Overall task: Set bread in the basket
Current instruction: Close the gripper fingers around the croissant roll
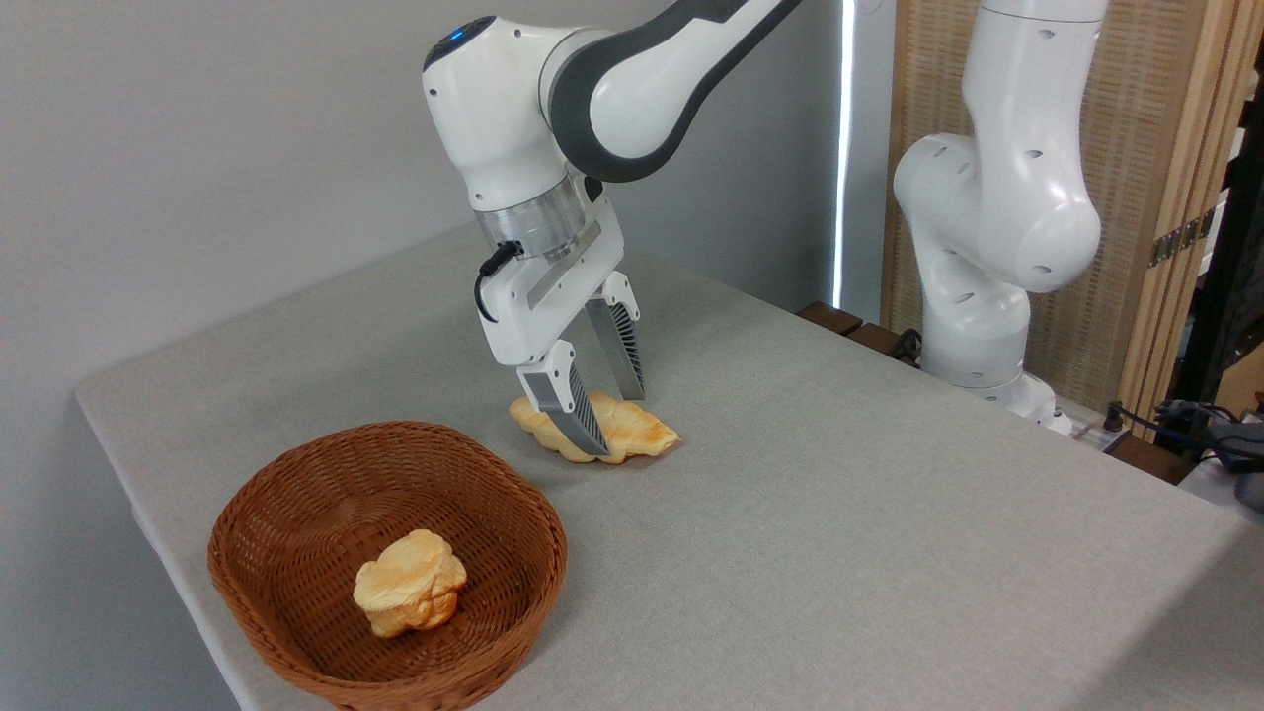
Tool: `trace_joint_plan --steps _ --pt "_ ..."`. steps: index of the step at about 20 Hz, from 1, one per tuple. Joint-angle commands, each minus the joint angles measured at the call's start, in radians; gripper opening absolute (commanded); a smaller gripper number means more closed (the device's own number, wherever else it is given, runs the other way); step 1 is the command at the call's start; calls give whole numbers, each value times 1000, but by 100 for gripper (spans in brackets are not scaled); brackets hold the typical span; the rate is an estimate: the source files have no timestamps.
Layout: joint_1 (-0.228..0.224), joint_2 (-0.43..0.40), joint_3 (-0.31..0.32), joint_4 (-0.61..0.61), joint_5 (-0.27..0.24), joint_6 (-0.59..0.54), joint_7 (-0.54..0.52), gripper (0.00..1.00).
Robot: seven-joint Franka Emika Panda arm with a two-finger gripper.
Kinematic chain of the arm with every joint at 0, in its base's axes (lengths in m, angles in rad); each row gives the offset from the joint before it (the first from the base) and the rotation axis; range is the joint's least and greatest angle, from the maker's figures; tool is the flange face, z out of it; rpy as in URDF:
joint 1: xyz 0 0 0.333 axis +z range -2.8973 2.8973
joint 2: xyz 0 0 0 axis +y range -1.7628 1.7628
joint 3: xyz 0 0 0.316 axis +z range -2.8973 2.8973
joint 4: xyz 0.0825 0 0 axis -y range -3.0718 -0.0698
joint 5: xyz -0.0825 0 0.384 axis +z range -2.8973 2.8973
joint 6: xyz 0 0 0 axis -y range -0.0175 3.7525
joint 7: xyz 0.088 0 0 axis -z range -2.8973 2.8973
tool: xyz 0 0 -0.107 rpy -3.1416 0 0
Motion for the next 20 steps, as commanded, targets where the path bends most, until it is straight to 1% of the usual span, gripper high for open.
trace_joint_plan --steps 1,5,10,13,16,19,20 --pt "-11 6 11 -2 18 16 9 100" --pt "-11 18 11 0 18 19 9 100" --pt "-11 37 11 1 18 65 -6 100" --pt "-12 40 9 3 16 65 -34 100" --pt "-14 38 8 4 16 62 -35 100" --pt "-16 37 -6 4 12 55 -78 100" --pt "-14 37 -15 4 13 55 -109 94"
